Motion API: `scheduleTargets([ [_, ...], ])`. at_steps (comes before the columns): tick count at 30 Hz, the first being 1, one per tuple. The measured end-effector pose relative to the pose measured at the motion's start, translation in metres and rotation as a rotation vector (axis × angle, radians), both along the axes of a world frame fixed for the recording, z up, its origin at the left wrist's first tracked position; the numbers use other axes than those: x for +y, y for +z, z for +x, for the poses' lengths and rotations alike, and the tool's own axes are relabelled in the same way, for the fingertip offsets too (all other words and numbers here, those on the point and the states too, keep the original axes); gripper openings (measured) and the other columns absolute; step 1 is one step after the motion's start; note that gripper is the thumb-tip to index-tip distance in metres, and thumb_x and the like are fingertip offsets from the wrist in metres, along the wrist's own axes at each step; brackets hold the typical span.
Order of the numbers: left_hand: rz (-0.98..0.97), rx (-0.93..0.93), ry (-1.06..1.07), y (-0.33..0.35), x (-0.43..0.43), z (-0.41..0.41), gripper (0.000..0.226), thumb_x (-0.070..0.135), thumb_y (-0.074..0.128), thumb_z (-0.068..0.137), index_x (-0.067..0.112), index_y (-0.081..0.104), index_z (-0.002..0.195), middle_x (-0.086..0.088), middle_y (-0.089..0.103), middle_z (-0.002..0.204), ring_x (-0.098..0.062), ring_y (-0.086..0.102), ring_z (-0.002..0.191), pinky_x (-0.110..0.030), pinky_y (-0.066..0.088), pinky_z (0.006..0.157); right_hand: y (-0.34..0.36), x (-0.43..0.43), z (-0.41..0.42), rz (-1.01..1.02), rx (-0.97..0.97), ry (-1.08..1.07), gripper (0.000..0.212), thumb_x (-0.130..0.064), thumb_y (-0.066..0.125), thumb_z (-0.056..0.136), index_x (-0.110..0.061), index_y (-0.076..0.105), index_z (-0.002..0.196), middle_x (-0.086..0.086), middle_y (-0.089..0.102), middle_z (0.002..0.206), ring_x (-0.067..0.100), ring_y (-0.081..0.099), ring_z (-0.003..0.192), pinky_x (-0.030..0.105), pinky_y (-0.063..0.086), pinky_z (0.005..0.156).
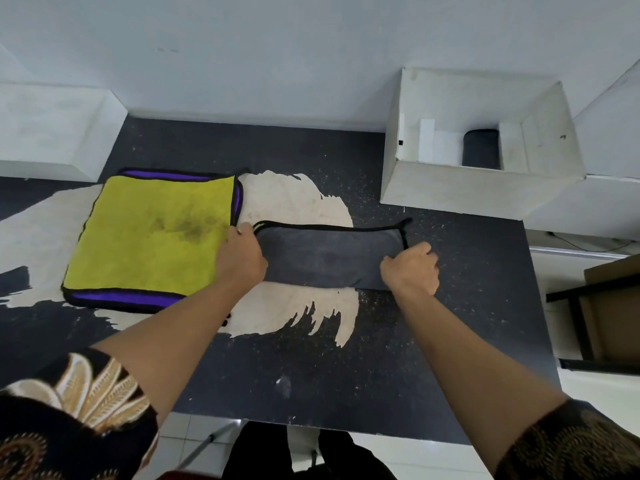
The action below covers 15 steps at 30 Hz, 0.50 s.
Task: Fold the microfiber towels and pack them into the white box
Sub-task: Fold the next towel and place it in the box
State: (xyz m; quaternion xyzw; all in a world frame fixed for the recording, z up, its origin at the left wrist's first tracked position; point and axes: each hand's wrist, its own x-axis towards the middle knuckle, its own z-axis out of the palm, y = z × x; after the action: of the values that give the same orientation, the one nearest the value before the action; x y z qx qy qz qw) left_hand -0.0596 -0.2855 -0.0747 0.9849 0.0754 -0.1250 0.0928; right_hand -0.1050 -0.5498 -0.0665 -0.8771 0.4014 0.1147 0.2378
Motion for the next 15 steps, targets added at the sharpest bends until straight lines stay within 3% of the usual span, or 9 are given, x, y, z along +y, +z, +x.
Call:
scheduleTargets([
  [3,-0.084,0.062,0.113,-0.002,0.005,0.011,0.039,0.013,0.059,0.093,-0.004,0.045,0.124,-0.024,0.055,0.122,-0.040,0.059,0.107,-0.042,0.046,0.079,0.004,-0.009,0.008,0.122,0.092,-0.035,0.047,-0.025,0.062,0.085,-0.002,0.050,0.123,0.017,0.062,0.116,0.037,0.061,0.105,0.045,0.053,0.090],
  [6,-0.033,0.117,0.065,-0.001,0.009,0.015,0.029,0.018,0.054,0.097,-0.005,0.054,0.115,-0.023,0.063,0.113,-0.038,0.061,0.103,-0.038,0.045,0.074,0.008,-0.017,0.008,0.164,0.118,-0.024,0.032,-0.022,0.060,0.082,-0.005,0.065,0.109,0.014,0.068,0.103,0.034,0.066,0.092,0.038,0.056,0.080],
  [9,-0.025,0.087,0.033,0.001,0.008,0.010,0.026,0.019,0.048,0.100,-0.003,0.056,0.110,-0.021,0.063,0.110,-0.037,0.061,0.101,-0.036,0.041,0.070,0.012,-0.026,0.004,0.191,0.118,-0.005,0.026,-0.020,0.062,0.082,-0.003,0.066,0.102,0.013,0.069,0.095,0.032,0.067,0.084,0.031,0.051,0.064],
  [13,-0.075,0.022,0.030,0.003,0.005,-0.004,0.023,0.018,0.042,0.103,-0.003,0.051,0.108,-0.021,0.064,0.103,-0.037,0.060,0.094,-0.036,0.039,0.068,0.015,-0.043,-0.004,0.205,0.102,0.005,0.019,-0.021,0.066,0.084,-0.004,0.064,0.091,0.009,0.065,0.078,0.027,0.065,0.069,0.036,0.059,0.064],
  [15,-0.111,0.013,-0.002,0.003,0.004,-0.013,0.021,0.015,0.042,0.103,-0.004,0.050,0.106,-0.024,0.064,0.099,-0.038,0.060,0.088,-0.037,0.037,0.065,0.018,-0.050,-0.010,0.194,0.126,0.029,0.019,-0.023,0.066,0.087,-0.007,0.058,0.080,0.007,0.060,0.073,0.024,0.061,0.064,0.031,0.052,0.058],
])
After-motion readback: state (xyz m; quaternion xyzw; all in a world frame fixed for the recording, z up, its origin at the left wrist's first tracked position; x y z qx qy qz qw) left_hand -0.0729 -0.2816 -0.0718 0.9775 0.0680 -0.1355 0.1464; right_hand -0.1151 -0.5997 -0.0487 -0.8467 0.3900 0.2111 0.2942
